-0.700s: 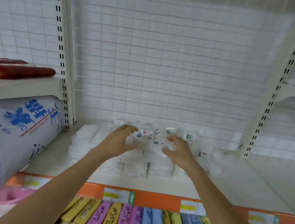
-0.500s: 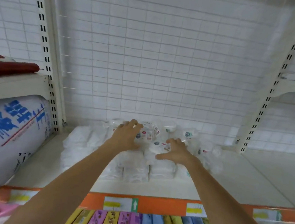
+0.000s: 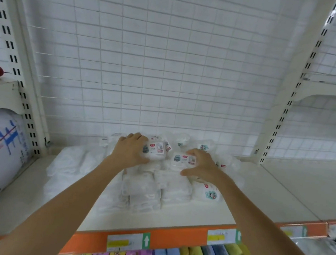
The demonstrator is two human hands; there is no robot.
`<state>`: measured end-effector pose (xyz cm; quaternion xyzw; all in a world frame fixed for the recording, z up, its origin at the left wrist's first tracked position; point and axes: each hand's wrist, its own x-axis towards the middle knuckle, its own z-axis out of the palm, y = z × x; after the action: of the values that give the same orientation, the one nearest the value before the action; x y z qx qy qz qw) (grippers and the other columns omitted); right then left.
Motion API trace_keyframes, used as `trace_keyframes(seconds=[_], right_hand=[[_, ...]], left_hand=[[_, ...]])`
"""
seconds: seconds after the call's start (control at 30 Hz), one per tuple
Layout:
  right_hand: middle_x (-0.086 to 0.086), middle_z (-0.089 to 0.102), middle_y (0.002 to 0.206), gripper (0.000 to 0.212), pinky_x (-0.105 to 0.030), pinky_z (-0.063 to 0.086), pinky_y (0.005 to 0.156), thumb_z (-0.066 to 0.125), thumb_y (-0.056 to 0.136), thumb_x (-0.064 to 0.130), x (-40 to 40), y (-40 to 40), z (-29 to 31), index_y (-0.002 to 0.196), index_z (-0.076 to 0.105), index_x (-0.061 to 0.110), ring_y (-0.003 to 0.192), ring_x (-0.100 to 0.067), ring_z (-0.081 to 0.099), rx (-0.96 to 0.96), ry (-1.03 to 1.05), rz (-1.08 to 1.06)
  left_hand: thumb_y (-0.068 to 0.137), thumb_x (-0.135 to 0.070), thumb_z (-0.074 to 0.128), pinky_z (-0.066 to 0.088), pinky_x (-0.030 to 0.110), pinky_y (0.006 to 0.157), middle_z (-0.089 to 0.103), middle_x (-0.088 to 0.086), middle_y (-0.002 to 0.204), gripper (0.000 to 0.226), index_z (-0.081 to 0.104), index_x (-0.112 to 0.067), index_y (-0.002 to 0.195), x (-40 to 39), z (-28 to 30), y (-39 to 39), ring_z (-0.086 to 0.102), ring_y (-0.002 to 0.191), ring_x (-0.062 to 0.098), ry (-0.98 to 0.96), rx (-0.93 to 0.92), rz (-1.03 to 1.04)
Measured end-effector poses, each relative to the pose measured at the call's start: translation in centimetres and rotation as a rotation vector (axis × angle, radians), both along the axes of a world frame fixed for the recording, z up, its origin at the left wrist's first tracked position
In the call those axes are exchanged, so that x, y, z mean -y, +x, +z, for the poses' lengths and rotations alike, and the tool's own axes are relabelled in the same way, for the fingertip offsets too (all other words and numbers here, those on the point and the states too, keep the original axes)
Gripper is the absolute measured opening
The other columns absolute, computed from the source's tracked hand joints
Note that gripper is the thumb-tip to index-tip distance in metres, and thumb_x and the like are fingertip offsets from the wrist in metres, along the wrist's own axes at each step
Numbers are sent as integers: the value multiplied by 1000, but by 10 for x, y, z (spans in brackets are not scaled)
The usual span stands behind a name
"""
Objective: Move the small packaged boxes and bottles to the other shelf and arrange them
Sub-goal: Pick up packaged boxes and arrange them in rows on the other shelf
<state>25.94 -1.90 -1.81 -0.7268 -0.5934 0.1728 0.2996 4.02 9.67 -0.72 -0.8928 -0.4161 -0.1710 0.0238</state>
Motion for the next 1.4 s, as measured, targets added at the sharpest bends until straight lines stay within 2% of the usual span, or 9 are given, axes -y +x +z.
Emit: trace_keyframes(seconds=[0.13,0.23,0.4,0.6,0.7,0.83,1.03,1.13,1.4], right_hand=[[5,42,120,72,-27,34,95,81,67,22,35,25,15,130,45,20,121,-17,37,18,105,-44],[6,42,111,71,-35,42,95,83,65,19,71,47,19,126,47,19,115,-20,44,19,178,-132],[3,44,113,69,-18,35,82,83,66,19,144,95,8,127,50,14,104,-12,43,81,182,-351],[-6,46,121,68,-28,37,92,83,66,25,245,161,-20,127,52,18,112,-20,43,67,133,-586],[-10,43,124,68,-24,28,93,82,67,28,292,198,-30,128,52,23,119,-24,38,95,105,-659],[-9,44,127,68,-33,32,98,80,70,29,344,250,-32,131,50,22,119,-25,38,95,82,-709],[-8,47,122,69,-39,39,98,80,69,33,388,328,-33,131,49,24,113,-26,43,105,94,-667],[-8,46,126,71,-30,35,93,78,71,33,388,362,-31,134,47,23,117,-26,42,126,93,-631],[-6,42,133,70,-25,28,97,75,75,33,310,445,-28,137,44,23,125,-23,36,86,113,-479]], left_hand=[[69,-41,73,31,26,92,46,-1,120,73,43,-18,131,16,13,-5,38,109,14,-113,288,-230],[68,-33,77,28,16,89,41,-6,113,69,46,-17,128,42,13,19,36,107,10,-208,441,-381],[65,-42,75,22,13,95,36,-8,115,76,44,-17,129,72,-9,104,32,115,8,-291,341,-591],[70,-30,78,24,14,90,37,-3,112,71,45,-12,131,121,-37,215,37,116,17,-402,293,-696],[63,-42,74,27,20,93,42,5,118,81,44,-10,132,148,-44,260,38,118,20,-447,264,-706],[58,-49,70,30,23,90,46,8,117,84,48,-8,128,179,-53,310,42,114,22,-455,293,-695],[70,-21,79,33,27,92,47,9,119,65,50,-8,126,217,-68,382,44,114,25,-436,355,-608],[70,-22,79,35,30,94,48,10,119,66,49,-7,127,224,-68,412,45,115,25,-434,364,-564],[73,-28,76,30,21,90,48,11,126,69,45,-5,130,191,-62,476,44,116,23,-336,320,-455]])
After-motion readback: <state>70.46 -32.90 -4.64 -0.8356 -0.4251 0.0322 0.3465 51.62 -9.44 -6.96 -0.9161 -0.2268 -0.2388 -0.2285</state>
